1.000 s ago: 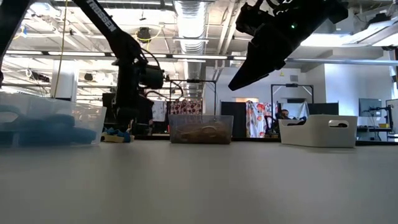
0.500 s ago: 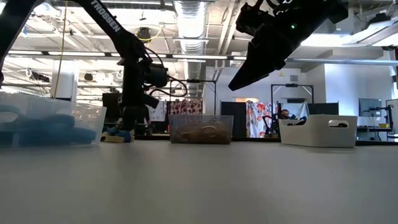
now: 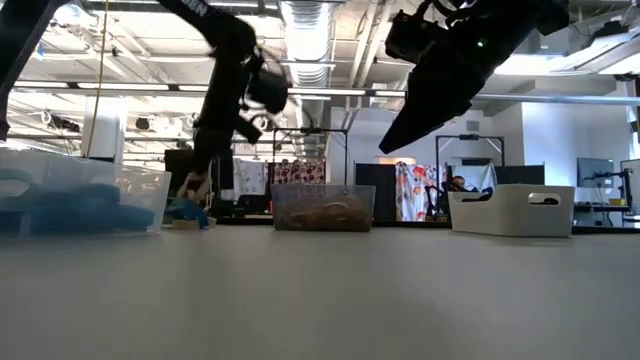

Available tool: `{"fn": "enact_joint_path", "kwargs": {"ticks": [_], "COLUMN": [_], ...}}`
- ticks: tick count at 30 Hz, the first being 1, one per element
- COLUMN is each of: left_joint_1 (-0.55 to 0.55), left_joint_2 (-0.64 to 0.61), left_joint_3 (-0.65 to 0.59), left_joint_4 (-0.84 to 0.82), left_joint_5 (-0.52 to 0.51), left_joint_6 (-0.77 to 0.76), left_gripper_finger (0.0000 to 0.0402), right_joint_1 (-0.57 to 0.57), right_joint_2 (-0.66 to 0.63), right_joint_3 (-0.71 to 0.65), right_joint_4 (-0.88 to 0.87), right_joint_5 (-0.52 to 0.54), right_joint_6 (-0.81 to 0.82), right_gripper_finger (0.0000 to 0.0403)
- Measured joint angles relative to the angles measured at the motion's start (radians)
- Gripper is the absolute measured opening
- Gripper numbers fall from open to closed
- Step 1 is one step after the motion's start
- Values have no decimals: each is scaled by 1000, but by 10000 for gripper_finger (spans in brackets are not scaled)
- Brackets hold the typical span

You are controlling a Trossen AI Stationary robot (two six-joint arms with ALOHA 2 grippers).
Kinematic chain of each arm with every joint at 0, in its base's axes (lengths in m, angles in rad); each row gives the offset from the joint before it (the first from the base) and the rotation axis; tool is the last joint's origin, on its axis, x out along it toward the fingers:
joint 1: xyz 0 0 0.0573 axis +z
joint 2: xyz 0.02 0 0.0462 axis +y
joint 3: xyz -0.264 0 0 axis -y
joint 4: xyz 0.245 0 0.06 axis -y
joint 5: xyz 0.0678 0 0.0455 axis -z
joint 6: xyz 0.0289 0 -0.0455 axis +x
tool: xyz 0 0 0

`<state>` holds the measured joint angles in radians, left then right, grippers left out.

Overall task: Sort rubber bands into baskets
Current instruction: Put the brown rubber band into the black bin

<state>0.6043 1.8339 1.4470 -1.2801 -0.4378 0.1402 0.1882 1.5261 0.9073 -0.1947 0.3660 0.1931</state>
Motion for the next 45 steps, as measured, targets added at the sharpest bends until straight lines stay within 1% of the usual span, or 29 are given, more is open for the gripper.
{"fn": "enact_joint_path", "kwargs": {"ticks": [6, 12, 18, 23, 27, 33, 40, 45], "left_joint_1": [-129, -222, -281, -297, -298, -308, -312, -295], "left_joint_2": [-1, -2, -48, -101, -132, -134, -133, -108], "left_joint_3": [175, 372, 491, 519, 517, 514, 514, 513], "left_joint_4": [-173, -294, -290, -273, -273, -262, -84, 75], "left_joint_5": [-83, -126, -109, -80, -82, -82, -84, -83], "left_joint_6": [-87, -162, -194, -236, -264, -280, -220, -135], "left_gripper_finger": [0, 0, 0, 0, 0, 0, 0, 0], "right_joint_1": [24, 35, 34, 32, 32, 32, 32, 32], "right_joint_2": [0, 0, 0, 0, 0, 0, 0, 0], "right_joint_3": [0, 0, 0, 0, 0, 0, 0, 0], "right_joint_4": [-11, -11, -10, -9, -6, -3, -5, -15], "right_joint_5": [0, 0, 3, 3, 3, 3, 3, 3], "right_joint_6": [17, 17, 17, 17, 17, 17, 19, 50], "right_gripper_finger": [223, 223, 223, 223, 223, 223, 223, 223]}}
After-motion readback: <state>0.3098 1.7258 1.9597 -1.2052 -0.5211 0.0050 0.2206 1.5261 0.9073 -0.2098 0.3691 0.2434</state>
